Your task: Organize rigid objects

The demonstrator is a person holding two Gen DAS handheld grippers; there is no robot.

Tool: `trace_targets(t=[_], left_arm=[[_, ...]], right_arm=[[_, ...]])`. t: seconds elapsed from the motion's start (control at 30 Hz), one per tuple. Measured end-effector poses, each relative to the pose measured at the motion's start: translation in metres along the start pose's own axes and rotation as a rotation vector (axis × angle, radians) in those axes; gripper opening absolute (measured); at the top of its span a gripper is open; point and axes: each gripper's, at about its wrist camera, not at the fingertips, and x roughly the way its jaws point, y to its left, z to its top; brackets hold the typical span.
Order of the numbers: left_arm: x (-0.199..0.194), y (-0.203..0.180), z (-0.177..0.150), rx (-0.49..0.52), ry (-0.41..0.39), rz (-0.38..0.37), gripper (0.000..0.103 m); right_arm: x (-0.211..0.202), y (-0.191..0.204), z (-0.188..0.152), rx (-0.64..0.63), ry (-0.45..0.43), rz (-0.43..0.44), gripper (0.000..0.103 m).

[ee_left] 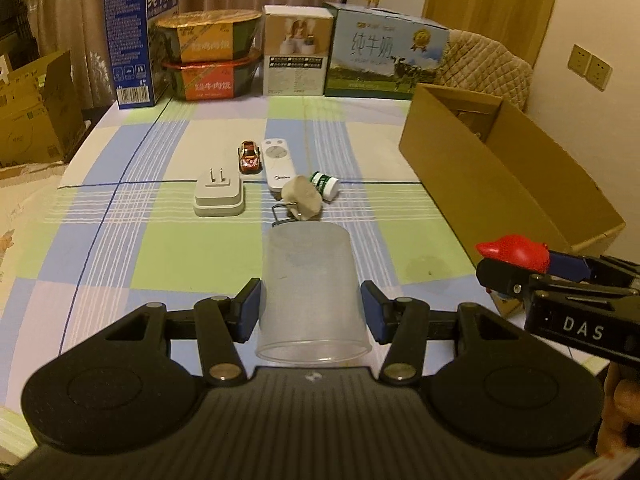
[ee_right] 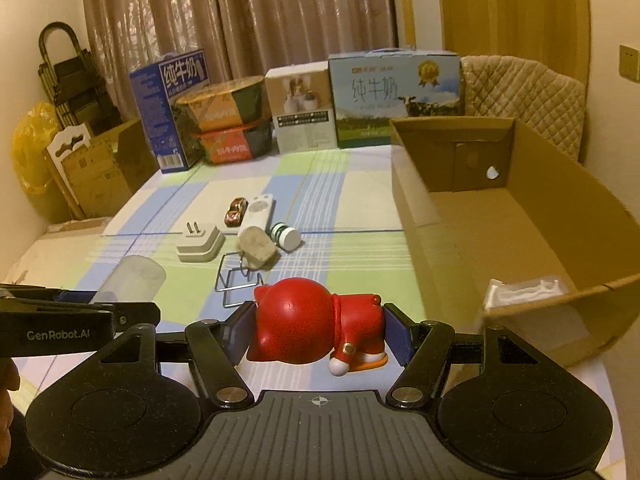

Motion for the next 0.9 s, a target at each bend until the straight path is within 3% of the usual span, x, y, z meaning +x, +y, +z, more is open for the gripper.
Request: trace_targets(t=[0.33, 0.9], left_arm=[[-0.025, -0.02, -0.002, 0.015, -0.022, -0.025, 0.048], [-0.03, -0.059, 0.018, 0.055, -0.039, -0.104, 0.048]], right_arm=[[-0.034, -0.012, -0.006, 0.013, -0.026, -0.012, 0.064], [-0.068, -0.043, 0.007, 0.027, -0.081, -0.085, 0.064]])
